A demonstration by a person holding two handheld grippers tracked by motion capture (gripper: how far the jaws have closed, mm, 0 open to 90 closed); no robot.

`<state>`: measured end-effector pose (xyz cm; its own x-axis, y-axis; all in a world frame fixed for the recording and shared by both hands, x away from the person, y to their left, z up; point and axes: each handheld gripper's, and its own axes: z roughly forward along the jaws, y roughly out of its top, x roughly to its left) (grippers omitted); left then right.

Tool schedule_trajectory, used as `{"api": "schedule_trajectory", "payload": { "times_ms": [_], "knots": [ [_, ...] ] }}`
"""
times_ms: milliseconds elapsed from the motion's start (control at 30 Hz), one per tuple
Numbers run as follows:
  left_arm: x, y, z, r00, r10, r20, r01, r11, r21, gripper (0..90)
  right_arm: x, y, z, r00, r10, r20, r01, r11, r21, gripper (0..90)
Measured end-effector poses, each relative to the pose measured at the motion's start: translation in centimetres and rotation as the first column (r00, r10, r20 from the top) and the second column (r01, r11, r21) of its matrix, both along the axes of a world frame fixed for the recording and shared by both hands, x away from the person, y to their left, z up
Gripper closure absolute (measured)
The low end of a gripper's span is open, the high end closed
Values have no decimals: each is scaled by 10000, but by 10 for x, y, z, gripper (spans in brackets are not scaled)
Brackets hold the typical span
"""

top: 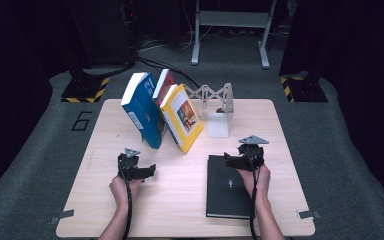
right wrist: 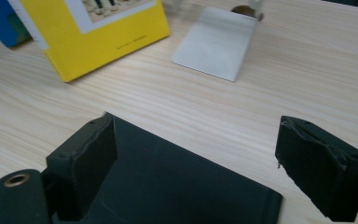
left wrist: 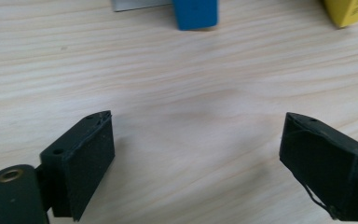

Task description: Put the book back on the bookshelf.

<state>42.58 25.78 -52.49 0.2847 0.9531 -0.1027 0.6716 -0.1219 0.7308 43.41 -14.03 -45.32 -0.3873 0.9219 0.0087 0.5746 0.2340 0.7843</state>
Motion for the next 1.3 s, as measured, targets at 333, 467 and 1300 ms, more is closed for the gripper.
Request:
{"api": "schedule_trajectory", "payload": {
  "times_ms": [333, 467, 1300],
  "knots": [
    [-6, 22, -5, 10000, 6, -74, 2, 9951, 991, 0, 24, 55, 1, 9969, 780, -90, -779, 9969, 79, 126],
    [-8, 25, -6, 10000, 38, 58, -44, 9957, 921, 0, 33, 79, 5, 9935, 1140, 2, -1140, 9935, 13, 131],
    [-9, 28, -7, 9998, -207, 28, 203, 9960, 864, 0, 76, 168, 18, 9718, 2353, -176, -2357, 9715, -270, 154]
  ]
}}
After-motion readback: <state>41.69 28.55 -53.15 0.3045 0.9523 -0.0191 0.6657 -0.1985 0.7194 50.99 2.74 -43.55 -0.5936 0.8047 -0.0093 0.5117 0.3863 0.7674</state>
